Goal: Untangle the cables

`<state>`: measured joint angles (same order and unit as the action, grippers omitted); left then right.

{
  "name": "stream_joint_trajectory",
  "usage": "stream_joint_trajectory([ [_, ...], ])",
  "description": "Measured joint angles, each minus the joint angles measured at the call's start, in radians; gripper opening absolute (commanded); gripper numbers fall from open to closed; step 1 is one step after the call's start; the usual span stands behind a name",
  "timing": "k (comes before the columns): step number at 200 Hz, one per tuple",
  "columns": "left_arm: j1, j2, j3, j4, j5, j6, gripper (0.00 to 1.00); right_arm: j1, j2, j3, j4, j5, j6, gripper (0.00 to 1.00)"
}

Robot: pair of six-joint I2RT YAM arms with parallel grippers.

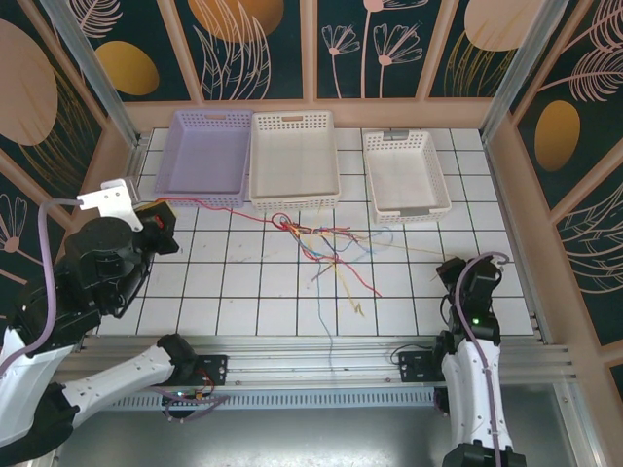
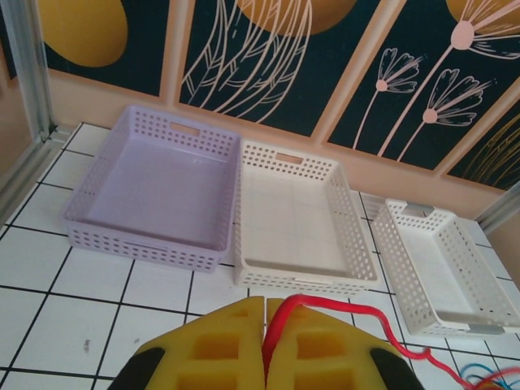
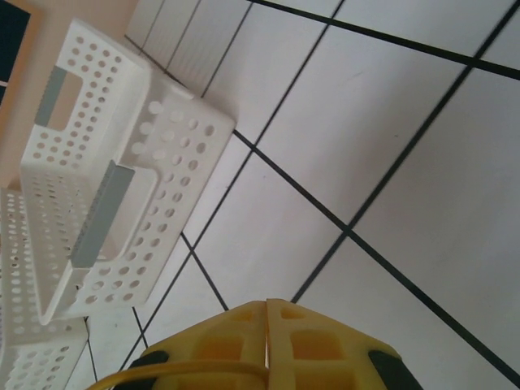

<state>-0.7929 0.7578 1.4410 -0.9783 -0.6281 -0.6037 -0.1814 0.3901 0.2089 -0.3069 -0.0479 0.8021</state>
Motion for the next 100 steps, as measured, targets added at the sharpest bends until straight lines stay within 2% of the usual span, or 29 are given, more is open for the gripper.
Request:
stream_joint_trajectory([
  [53,0.000,-0.027,-0.001,-0.032,-0.064,0.019,0.00,-0.173,-0.004,0.014,-0.043,-0.068,-0.001,0.00],
  [100,0.000,-0.033,-0.011,-0.051,-0.119,0.044,0.00,-0.390,0.027,0.040,-0.058,-0.221,-0.035,0.00],
])
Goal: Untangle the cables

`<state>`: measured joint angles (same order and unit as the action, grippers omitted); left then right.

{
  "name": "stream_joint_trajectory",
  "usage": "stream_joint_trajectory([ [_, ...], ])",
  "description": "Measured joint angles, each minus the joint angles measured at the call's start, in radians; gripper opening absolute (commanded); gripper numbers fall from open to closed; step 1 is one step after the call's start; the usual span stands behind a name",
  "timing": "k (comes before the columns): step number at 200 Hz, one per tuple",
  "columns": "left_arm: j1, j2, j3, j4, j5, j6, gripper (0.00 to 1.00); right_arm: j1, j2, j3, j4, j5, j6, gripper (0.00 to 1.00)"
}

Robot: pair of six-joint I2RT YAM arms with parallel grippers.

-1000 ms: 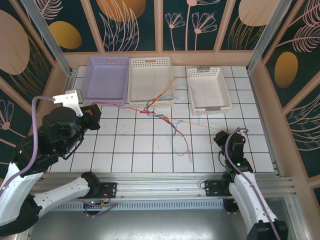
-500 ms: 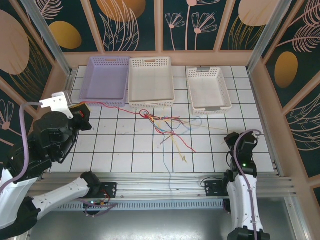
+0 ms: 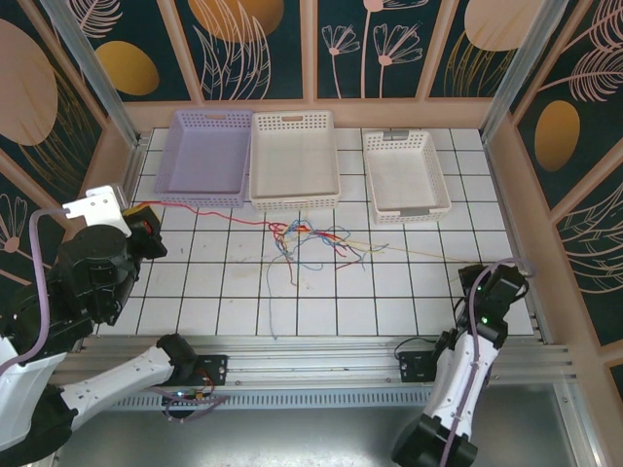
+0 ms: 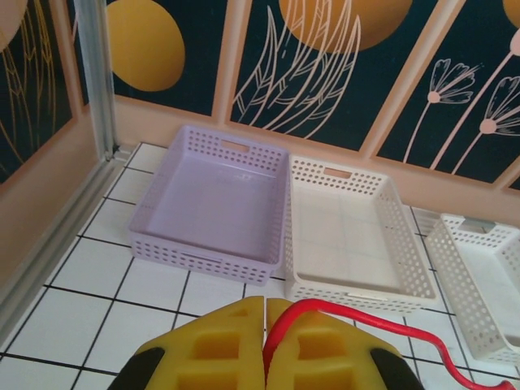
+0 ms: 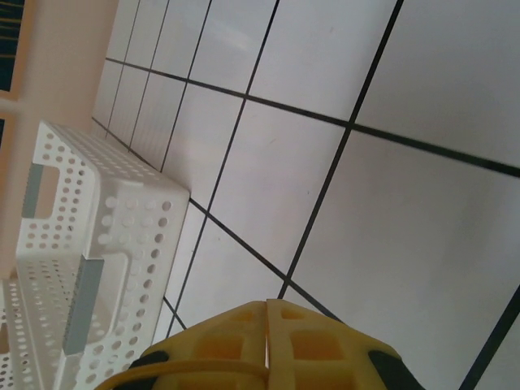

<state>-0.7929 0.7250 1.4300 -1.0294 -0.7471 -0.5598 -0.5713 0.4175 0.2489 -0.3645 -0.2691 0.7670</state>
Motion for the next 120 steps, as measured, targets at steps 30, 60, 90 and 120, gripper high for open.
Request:
stream_joint_trajectory([
  [30,0.000,-0.005,-0.045,0.001,-0.039,0.011,0.00,-0.032,0.045,0.038,-0.001,-0.068,-0.007,0.00],
  [60,0.000,-0.005,-0.084,0.004,-0.109,0.031,0.00,-0.045,0.070,0.063,0.002,-0.096,-0.004,0.00],
  [90,0.000,-0.013,-0.132,0.017,-0.162,0.054,0.00,-0.093,0.117,0.064,0.002,-0.168,0.002,0.00],
  [120,0.000,-0.011,-0.193,0.040,-0.224,0.089,0.00,-0.098,0.171,0.106,0.003,-0.228,0.005,0.00],
])
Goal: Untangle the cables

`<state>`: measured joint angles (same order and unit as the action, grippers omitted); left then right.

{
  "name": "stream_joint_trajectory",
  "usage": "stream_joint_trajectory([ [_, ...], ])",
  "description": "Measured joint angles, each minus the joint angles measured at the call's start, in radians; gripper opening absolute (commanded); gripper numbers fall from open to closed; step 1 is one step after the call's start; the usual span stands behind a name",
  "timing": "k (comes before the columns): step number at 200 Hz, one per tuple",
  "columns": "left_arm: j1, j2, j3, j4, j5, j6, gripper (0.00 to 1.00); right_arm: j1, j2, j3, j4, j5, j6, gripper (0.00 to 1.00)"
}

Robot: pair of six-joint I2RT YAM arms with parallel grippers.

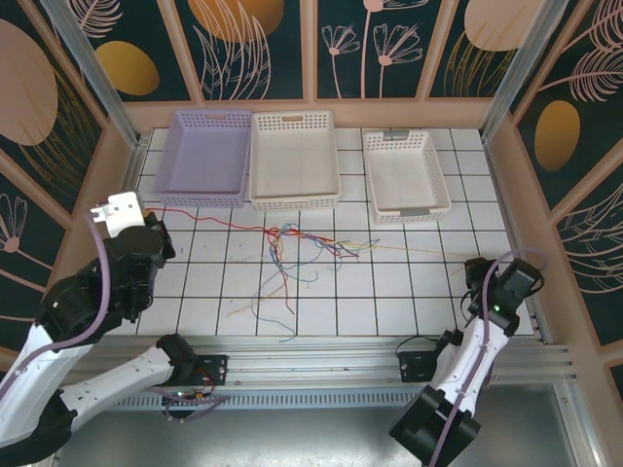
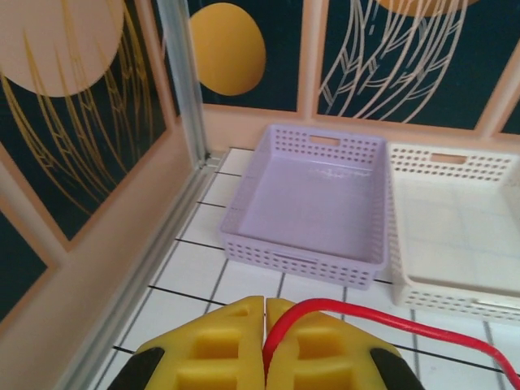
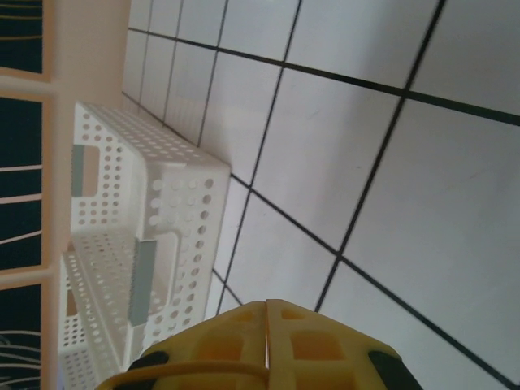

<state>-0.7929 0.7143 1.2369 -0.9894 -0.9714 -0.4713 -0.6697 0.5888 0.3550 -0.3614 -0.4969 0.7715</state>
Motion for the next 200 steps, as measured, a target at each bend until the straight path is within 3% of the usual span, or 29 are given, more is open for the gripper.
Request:
stream_joint_trajectory([
  [31,0.000,0.014,-0.074,0.044,-0.055,0.034,0.00,0.028,0.056,0.069,0.047,-0.053,-0.008,0.00],
  [61,0.000,0.050,-0.111,0.139,-0.018,0.060,0.00,0.139,0.096,0.111,0.085,-0.091,-0.059,0.00],
  [85,0.001,0.094,-0.140,0.270,0.086,0.085,0.00,0.255,0.103,0.127,0.100,-0.104,-0.099,0.00],
  [139,0.001,0.224,-0.208,0.560,0.376,0.192,0.00,0.570,0.178,0.146,0.160,-0.118,-0.173,0.19],
  [168,0.001,0.209,-0.278,0.693,0.493,0.244,0.00,0.755,0.249,0.145,0.209,-0.091,-0.197,0.25],
  [200,0.001,0.148,-0.393,0.793,0.573,0.265,0.00,0.948,0.349,0.143,0.285,-0.018,-0.203,0.39],
])
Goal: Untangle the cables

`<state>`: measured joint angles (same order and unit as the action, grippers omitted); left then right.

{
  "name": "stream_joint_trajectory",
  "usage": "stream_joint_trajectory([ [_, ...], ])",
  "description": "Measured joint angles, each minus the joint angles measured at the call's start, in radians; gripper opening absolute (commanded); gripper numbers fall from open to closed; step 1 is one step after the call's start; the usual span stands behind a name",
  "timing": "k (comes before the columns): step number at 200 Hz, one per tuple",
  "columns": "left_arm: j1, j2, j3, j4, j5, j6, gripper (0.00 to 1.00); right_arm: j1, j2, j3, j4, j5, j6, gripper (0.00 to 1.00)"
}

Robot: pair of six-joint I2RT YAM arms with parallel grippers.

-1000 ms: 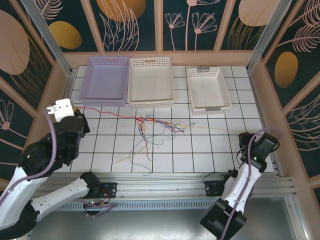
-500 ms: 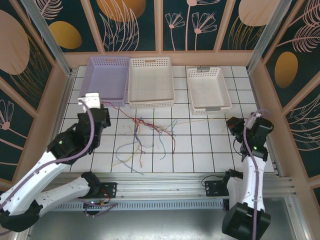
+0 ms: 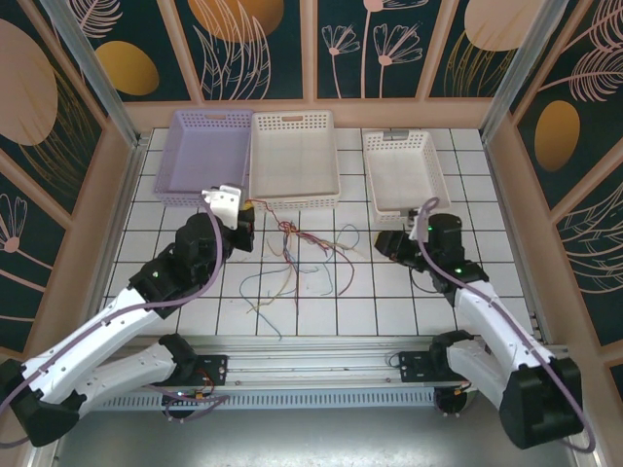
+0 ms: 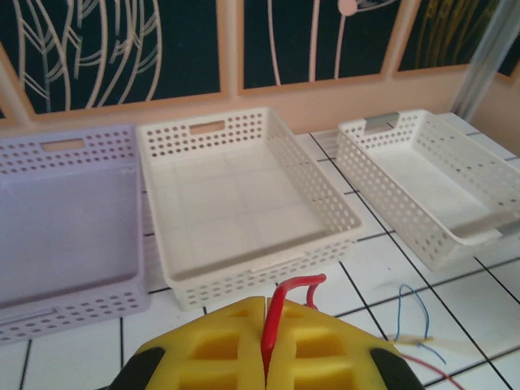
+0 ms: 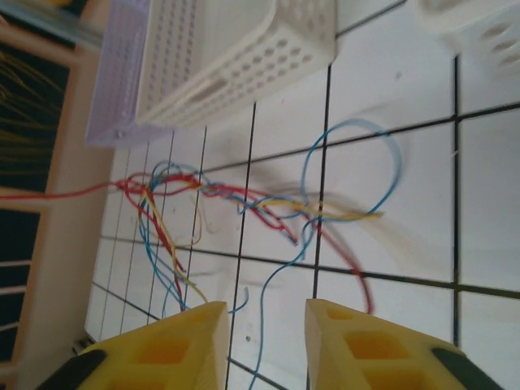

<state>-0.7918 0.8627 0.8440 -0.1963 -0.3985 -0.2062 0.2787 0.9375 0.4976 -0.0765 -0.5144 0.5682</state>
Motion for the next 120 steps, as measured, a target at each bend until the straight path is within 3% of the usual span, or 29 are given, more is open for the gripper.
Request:
stream_joint_trajectory([
  [15,0.000,-0.018,-0.033,0.027,0.024,0.004,0.00,0.071,0.061,0.002,0.024,0.044,-0.010,0.47],
  [55,0.000,-0.033,-0.055,0.068,0.051,0.005,0.00,0.204,0.222,0.038,0.035,0.167,-0.043,0.53],
  [95,0.000,-0.049,-0.069,0.089,0.043,0.005,0.00,0.261,0.243,0.050,0.084,0.227,-0.042,0.60],
  [120,0.000,-0.058,-0.076,0.097,0.043,0.005,0.00,0.380,0.262,0.056,0.200,0.224,-0.039,0.62],
])
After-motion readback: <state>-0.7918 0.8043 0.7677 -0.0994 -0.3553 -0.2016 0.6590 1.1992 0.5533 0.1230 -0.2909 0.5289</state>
